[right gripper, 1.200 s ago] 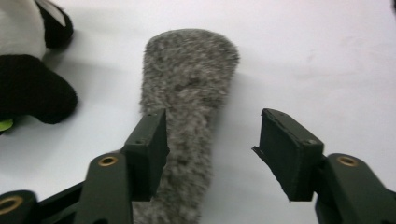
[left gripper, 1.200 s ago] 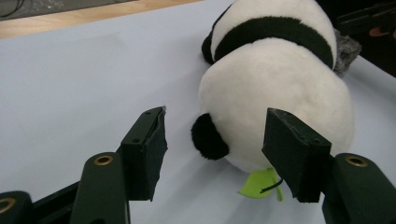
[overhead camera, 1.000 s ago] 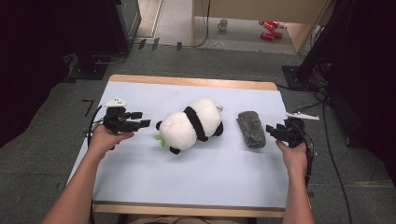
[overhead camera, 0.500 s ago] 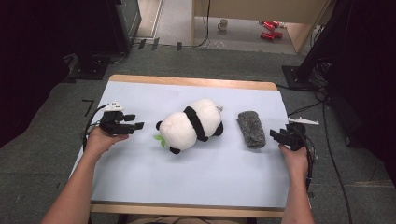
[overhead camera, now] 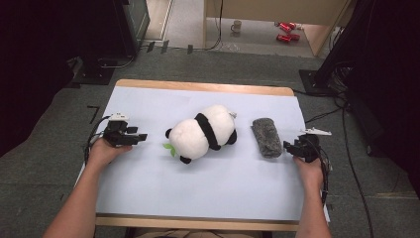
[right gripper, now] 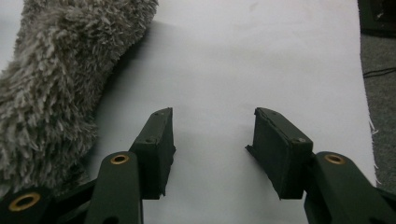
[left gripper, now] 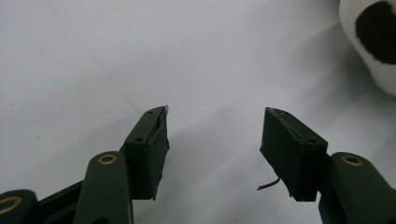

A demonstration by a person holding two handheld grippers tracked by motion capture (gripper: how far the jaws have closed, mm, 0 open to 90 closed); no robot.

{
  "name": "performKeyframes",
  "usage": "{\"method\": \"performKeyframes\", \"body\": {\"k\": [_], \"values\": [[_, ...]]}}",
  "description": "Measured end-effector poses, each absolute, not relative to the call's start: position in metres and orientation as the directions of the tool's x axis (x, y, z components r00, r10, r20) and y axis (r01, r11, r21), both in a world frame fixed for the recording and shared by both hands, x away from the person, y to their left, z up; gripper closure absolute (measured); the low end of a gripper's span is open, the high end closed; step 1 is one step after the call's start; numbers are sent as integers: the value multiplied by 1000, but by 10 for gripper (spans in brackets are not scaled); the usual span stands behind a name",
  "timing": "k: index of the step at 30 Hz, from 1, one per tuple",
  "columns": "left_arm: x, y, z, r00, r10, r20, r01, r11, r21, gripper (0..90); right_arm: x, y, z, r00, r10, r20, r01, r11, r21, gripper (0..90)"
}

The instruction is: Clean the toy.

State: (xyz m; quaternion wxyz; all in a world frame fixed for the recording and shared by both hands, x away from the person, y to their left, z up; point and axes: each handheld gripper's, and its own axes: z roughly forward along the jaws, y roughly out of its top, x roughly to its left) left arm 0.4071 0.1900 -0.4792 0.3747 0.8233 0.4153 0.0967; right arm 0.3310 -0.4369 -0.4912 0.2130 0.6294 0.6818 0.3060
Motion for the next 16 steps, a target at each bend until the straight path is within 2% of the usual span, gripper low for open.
{"method": "performKeyframes", "body": {"k": [7,16], "values": [[407,192,-485,626,766,-143,621,-380,685,407,327,-433,-496,-136,989,49,697,60,714,464],[406,192,-486,631,764,-136,613,-384,690,392,325,-432,-500,-135,990,49,674,55,737,427]]}}
